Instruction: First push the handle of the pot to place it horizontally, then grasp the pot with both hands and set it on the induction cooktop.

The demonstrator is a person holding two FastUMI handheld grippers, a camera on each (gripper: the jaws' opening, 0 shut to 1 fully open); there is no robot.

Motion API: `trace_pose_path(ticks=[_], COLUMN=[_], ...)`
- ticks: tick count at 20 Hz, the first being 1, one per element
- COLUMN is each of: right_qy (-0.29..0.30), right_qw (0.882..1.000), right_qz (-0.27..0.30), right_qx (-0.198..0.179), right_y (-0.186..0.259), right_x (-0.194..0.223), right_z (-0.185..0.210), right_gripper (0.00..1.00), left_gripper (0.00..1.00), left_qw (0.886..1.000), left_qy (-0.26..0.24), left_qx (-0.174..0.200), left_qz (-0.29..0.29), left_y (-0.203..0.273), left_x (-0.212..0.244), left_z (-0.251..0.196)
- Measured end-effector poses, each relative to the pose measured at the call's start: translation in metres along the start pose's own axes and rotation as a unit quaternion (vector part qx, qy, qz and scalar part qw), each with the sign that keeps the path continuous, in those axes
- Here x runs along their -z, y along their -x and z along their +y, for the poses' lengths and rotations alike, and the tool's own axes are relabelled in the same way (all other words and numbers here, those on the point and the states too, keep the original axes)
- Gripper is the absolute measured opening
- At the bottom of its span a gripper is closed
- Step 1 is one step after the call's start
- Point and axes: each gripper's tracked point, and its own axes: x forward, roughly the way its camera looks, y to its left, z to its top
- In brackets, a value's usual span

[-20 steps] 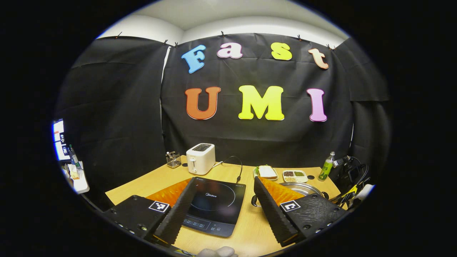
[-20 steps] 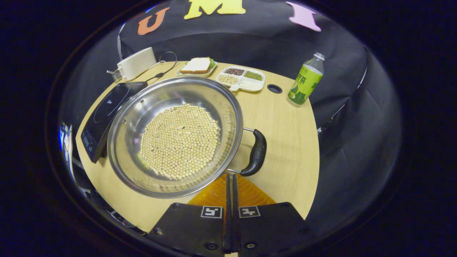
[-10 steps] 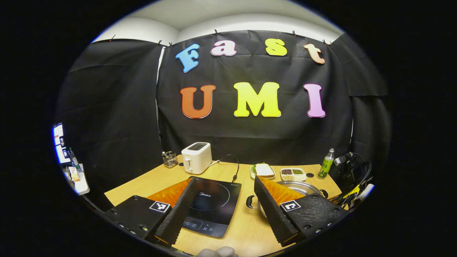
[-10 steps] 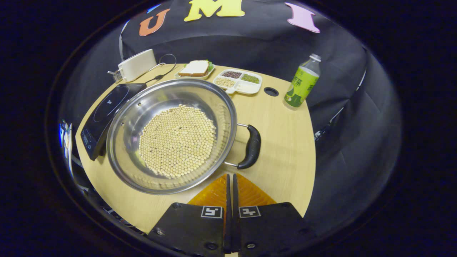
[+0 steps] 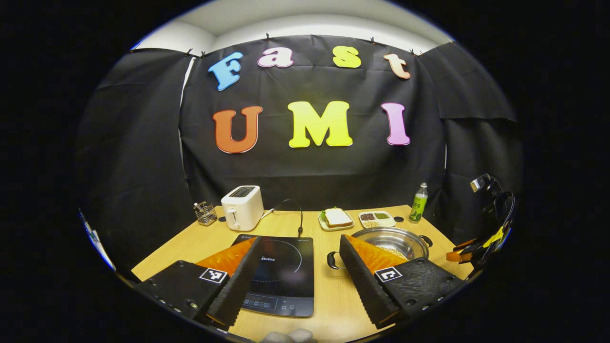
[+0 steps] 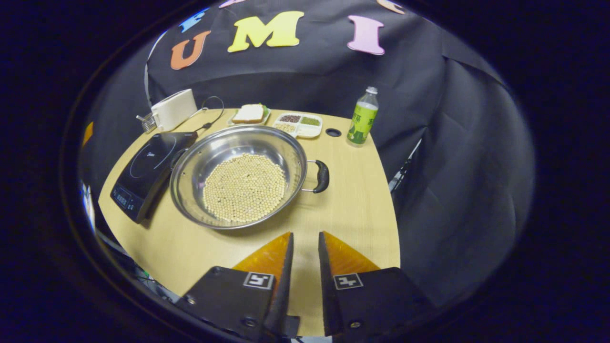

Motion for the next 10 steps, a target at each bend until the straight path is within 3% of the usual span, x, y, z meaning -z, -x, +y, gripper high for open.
trace_pose_path(ticks=[4, 5, 10], right_qy=[-0.04, -0.046, -0.031], right_qw=[0.999, 0.998, 0.999], right_qz=[-0.025, -0.026, -0.029], right_qx=[0.018, 0.019, 0.011], right_y=[0.031, 0.036, 0.029], right_x=[0.009, 0.011, 0.002], right_z=[0.015, 0.018, 0.022], right_gripper=[0.83, 0.9, 0.94], left_gripper=[0.96, 0.97, 0.97], left_qw=[0.999, 0.999, 0.997], left_qy=[-0.005, -0.006, -0.004], left_qx=[0.034, 0.039, 0.062], left_qz=[0.008, 0.014, 0.048], left_y=[-0.001, -0.002, -0.024], left_x=[0.013, 0.017, 0.043], left_z=[0.003, 0.003, -0.019])
